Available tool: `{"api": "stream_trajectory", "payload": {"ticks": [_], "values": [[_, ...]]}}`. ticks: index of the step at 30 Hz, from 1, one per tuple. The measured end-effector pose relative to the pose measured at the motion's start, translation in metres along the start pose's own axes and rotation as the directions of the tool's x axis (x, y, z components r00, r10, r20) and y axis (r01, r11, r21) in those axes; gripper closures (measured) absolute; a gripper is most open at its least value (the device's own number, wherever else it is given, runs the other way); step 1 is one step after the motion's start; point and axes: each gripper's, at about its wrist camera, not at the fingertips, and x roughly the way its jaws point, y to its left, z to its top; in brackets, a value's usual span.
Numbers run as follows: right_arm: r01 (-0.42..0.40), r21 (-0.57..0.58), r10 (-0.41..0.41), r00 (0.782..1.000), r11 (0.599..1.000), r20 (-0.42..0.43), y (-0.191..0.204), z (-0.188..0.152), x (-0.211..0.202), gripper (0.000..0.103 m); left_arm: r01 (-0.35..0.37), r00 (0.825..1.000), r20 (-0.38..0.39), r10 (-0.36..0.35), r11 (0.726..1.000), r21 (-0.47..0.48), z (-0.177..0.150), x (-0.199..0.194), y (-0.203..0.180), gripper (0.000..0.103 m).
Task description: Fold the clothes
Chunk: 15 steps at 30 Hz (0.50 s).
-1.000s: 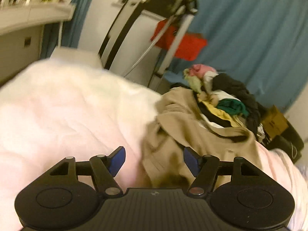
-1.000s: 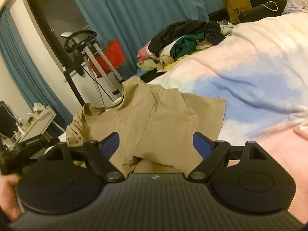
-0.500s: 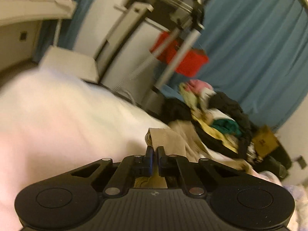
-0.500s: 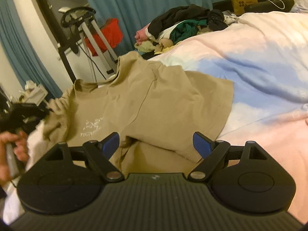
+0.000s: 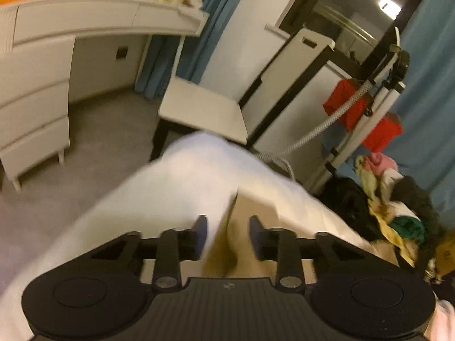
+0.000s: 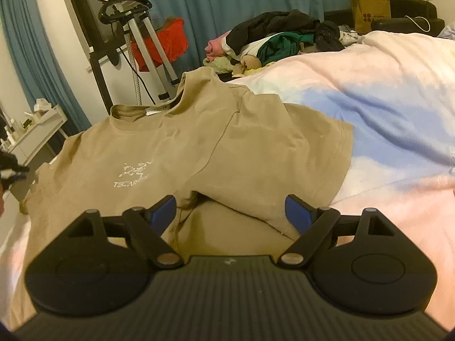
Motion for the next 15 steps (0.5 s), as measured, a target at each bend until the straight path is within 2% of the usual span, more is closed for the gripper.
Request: {"api": "stream_trajectory", "payload": {"ticks": [2,4,6,9,12,13,15], "values": [[-0.006,0.001,0.006,1.000,1.000,0.002,0.001,0.000,-0.002,0.018,0.040,0.999,-0.024,-0.041,0.998,-0.058,-0.015,-0.023,0.016,0.046],[-0.012,0.002,0.012,1.000,1.000,0.005,0.001,0.000,-0.004,0.018,0.095,0.993,-0.052,-0.103,0.986,-0.140,-0.034,-0.042,0.033,0.045],[-0.018,0.003,0.018,1.000,1.000,0.007,0.002,0.000,-0.006,0.018,0.151,0.982,-0.076,-0.172,0.963,-0.225,-0.054,-0.057,0.048,0.041],[-0.028,0.006,0.028,1.000,1.000,0.010,0.003,0.000,-0.010,0.018,0.194,0.963,-0.119,-0.241,0.930,-0.312,-0.088,-0.056,0.049,0.040],[-0.041,0.012,0.041,0.999,0.999,0.010,0.005,-0.002,-0.014,0.018,0.218,0.961,-0.088,-0.262,0.914,-0.341,-0.110,-0.043,0.034,0.040],[-0.043,0.012,0.043,0.999,0.999,0.010,0.005,-0.003,-0.015,0.018,0.210,0.967,-0.066,-0.246,0.918,-0.338,-0.116,-0.040,0.028,0.041],[-0.046,0.011,0.046,0.999,0.999,0.004,0.007,-0.005,-0.014,0.018,0.158,0.984,-0.032,-0.174,0.945,-0.287,-0.123,-0.035,0.014,0.056]]}}
